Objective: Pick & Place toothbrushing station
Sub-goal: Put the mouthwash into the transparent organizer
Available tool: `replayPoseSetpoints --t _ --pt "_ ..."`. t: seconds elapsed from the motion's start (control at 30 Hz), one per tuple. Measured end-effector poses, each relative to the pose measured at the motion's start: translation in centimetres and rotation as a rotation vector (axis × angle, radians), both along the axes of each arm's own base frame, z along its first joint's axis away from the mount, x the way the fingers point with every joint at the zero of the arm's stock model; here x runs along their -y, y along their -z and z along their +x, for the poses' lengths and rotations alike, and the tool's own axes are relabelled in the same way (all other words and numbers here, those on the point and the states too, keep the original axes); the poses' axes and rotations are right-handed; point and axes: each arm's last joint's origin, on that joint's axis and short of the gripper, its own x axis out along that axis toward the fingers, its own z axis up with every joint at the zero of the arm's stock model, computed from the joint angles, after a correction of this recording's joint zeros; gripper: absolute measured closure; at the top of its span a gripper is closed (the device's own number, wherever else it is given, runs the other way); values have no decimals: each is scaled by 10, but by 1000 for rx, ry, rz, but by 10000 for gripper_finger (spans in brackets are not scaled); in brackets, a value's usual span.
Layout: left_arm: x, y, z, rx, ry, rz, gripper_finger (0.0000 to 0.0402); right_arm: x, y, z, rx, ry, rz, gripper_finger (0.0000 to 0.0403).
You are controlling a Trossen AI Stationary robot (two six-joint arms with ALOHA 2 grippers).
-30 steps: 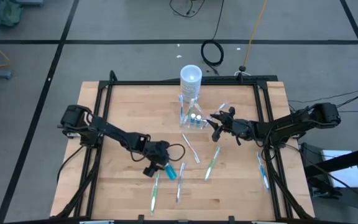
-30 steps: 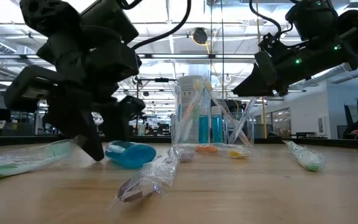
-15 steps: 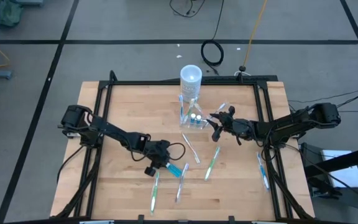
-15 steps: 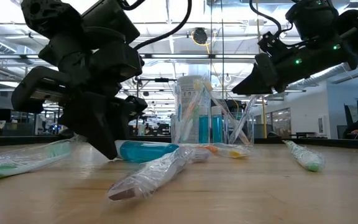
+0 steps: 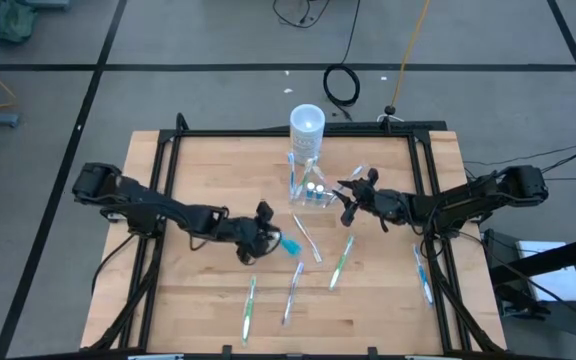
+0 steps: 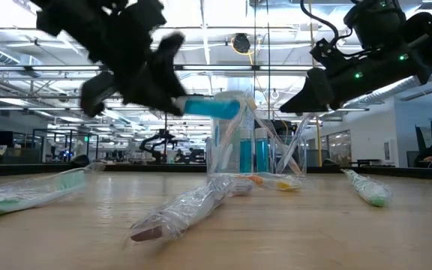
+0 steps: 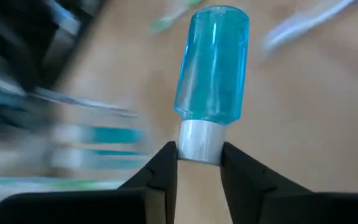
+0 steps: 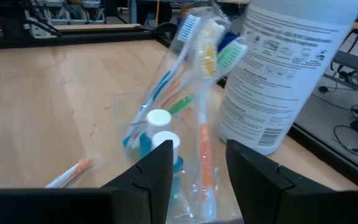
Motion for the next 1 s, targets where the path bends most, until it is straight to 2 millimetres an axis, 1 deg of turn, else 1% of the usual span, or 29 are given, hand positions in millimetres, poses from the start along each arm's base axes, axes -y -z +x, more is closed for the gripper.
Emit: replayPoseSetpoints --t 0.1,0.17,0.3,0.43,0.5,0.57,0.63,0.73,0.83,1.0 --pt "-3 -18 4 18 58 288 299 4 0 0 0 18 0 264" --pt "-5 -30 10 14 45 448 299 6 0 -1 1 30 2 264" --pt "-14 -50 34 -21 -4 688 306 10 0 -1 5 50 9 264" --pt "-23 -60 61 -123 -17 903 307 12 0 -1 5 56 9 264" --pt "-27 -61 76 -200 -28 1017 308 12 0 -1 5 55 10 264" --pt "-30 -55 89 -298 -19 1114 308 12 0 -1 5 54 10 264" --pt "-33 -47 101 -340 -5 1142 308 12 1 -1 -2 54 10 264" --pt "-35 -35 114 -387 11 1166 308 12 1 -2 -8 54 11 264" --pt "-36 -25 119 -432 50 1194 309 12 1 -2 -12 54 11 264" --pt "-42 -22 119 -467 61 1197 309 12 4 -3 -19 63 44 264"
